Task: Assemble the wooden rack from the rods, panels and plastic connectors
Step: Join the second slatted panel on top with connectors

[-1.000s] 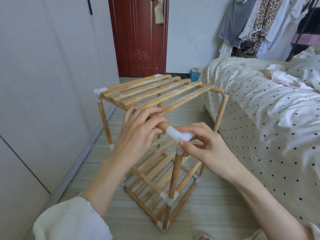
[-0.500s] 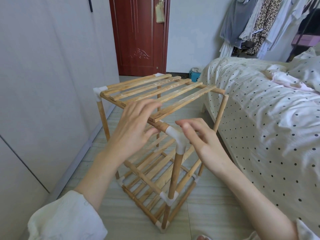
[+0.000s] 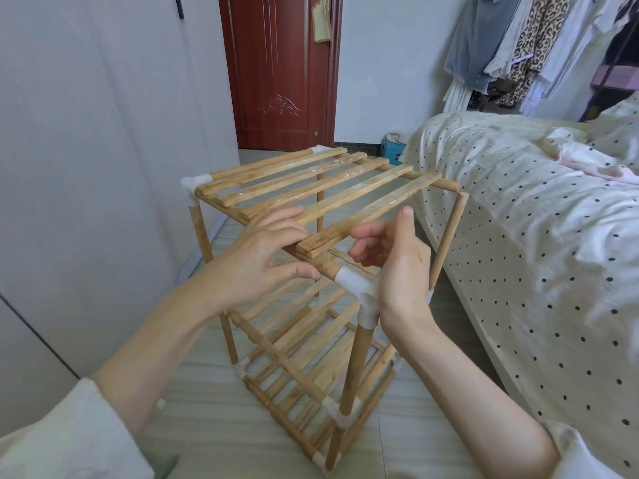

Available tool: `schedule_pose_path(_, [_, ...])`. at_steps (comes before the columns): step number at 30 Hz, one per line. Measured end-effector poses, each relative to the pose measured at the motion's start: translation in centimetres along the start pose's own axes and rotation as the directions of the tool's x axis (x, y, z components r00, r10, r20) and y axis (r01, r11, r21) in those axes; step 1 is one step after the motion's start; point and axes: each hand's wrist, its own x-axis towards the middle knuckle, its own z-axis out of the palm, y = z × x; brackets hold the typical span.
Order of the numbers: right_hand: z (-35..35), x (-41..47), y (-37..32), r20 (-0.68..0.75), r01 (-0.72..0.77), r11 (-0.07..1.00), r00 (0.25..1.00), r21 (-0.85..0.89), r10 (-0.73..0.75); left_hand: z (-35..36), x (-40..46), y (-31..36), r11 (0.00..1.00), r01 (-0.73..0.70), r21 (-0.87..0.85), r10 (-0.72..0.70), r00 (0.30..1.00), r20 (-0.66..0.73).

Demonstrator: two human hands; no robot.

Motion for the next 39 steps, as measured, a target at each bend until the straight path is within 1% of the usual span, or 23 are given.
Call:
schedule_pose_path(3, [0.0, -0.1, 0.1, -0.049, 0.006, 1.000, 0.999, 0.020, -0.005, 0.0, 0.5, 0.3, 1.000, -0.018, 0.006, 0.018, 1.000, 0.010])
schedule_pose_path(6, [0.2, -0.1, 0.0, -0.073, 0.015, 1.000, 0.997, 0.002, -0.015, 0.1, 0.6, 0.9, 1.000, -0.013, -0.022, 0.013, 1.000, -0.007])
schedule_pose_path(9, [0.3, 0.0, 0.2, -0.089, -0.004, 1.000, 0.996, -0.019, 0.002, 0.1, 0.7, 1.1, 0.999, -0.022, -0.027, 0.022, 1.000, 0.010])
schedule_pose_path(15, [0.8, 0.7, 0.5, -0.074, -0.008, 0.996, 0.997, -0.094, 0.001, 0.2, 0.9, 0.7, 0.999, -0.041, -0.007, 0.041, 0.999, 0.028])
schedule_pose_path(21, [1.2, 1.9, 0.9, -0.060, -0.036, 0.993, 0.998, -0.111, 0.030, 0.2, 1.5, -0.3, 0.999, -0.005, 0.049, 0.003, 0.999, 0.041])
schedule_pose_path(24, [1.0, 2.5, 1.0, -0.065, -0.082, 0.993, 0.995, -0.088, 0.077, 0.4, 2.1, -0.4, 0.997, -0.009, 0.073, 0.005, 0.999, 0.046])
schedule_pose_path(26, [0.7, 2.9, 1.0, -0.069, -0.122, 0.990, 0.991, -0.064, 0.118, 0.7, 2.2, -0.2, 0.996, 0.009, 0.087, -0.011, 1.000, 0.022])
schedule_pose_path(28, [0.3, 3.2, 1.0, -0.081, -0.158, 0.986, 0.985, -0.056, 0.153, 1.0, 2.1, 0.2, 0.995, -0.002, 0.097, 0.002, 1.000, 0.010])
schedule_pose_path(32, [-0.6, 2.7, 0.9, -0.071, -0.245, 0.966, 0.968, -0.081, 0.239, 1.2, 1.6, 1.0, 0.972, -0.009, 0.233, 0.000, 0.999, 0.038])
schedule_pose_path(34, [-1.1, 2.0, 0.8, -0.032, -0.252, 0.960, 0.968, -0.120, 0.250, 1.3, 1.2, 1.3, 0.959, 0.008, 0.284, -0.010, 1.000, 0.006])
schedule_pose_path(36, [-1.5, 1.1, 1.1, 0.006, -0.246, 0.960, 0.969, -0.136, 0.249, 1.7, 0.8, 1.7, 0.956, -0.002, 0.293, 0.013, 0.999, -0.038])
schedule_pose_path(38, [-1.7, 0.4, 1.6, 0.028, -0.254, 0.959, 0.965, -0.122, 0.259, 2.4, 0.4, 2.1, 0.953, -0.065, 0.296, 0.088, 0.994, -0.065])
schedule_pose_path(39, [-1.7, 0.2, 1.9, 0.028, -0.235, 0.966, 0.971, -0.112, 0.239, 2.7, 0.3, 2.3, 0.944, -0.095, 0.316, 0.122, 0.990, -0.066])
